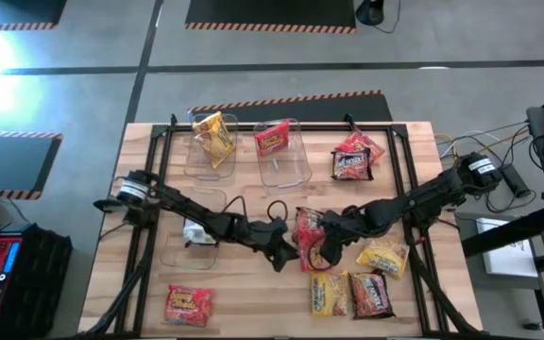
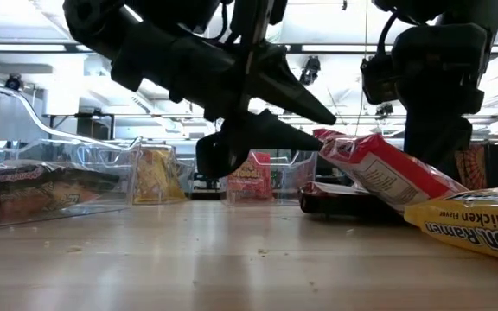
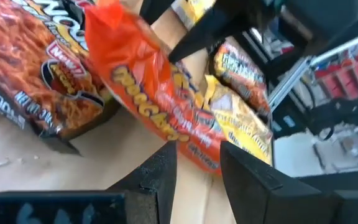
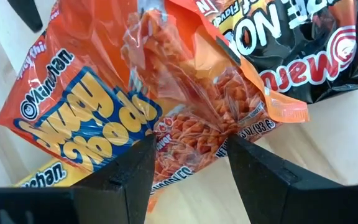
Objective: Sort Maruchan noodles
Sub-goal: Put the orange noodle pack into the top right transparent bin
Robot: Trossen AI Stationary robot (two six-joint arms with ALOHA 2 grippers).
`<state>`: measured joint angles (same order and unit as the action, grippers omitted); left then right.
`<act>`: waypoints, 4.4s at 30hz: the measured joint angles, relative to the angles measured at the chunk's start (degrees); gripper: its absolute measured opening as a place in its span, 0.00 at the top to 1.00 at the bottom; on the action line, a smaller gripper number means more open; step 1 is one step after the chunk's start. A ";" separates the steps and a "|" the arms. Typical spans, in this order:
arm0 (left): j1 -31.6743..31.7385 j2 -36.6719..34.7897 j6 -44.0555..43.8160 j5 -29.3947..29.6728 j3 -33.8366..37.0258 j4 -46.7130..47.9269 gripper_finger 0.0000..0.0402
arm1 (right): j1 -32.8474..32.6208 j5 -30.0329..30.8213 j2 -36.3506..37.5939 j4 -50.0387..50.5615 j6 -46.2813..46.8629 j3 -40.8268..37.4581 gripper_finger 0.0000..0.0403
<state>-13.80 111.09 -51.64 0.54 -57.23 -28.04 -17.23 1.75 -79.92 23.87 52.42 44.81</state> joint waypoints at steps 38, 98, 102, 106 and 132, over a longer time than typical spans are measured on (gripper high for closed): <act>2.34 -0.04 -19.84 -1.66 -0.07 0.79 0.57 | 0.00 5.95 -0.17 -2.23 -12.68 -0.10 0.52; 2.96 -0.13 -14.99 6.83 0.02 6.37 0.51 | 1.03 6.83 -10.74 -16.35 -17.15 -0.08 0.52; 3.27 -0.13 -14.81 6.28 0.02 7.30 0.56 | 1.03 6.85 -9.71 -15.72 -17.14 -0.02 0.52; 3.60 -0.13 -14.84 5.47 0.02 7.68 0.65 | 1.01 6.81 -7.13 -14.92 -17.15 0.05 0.52; 12.85 -9.64 5.02 3.04 0.03 8.01 0.73 | -3.84 0.78 7.37 -6.20 -17.09 -0.12 0.52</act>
<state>-0.96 101.45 -46.62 3.58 -57.21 -20.02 -21.08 2.52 -72.55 17.67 35.33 44.69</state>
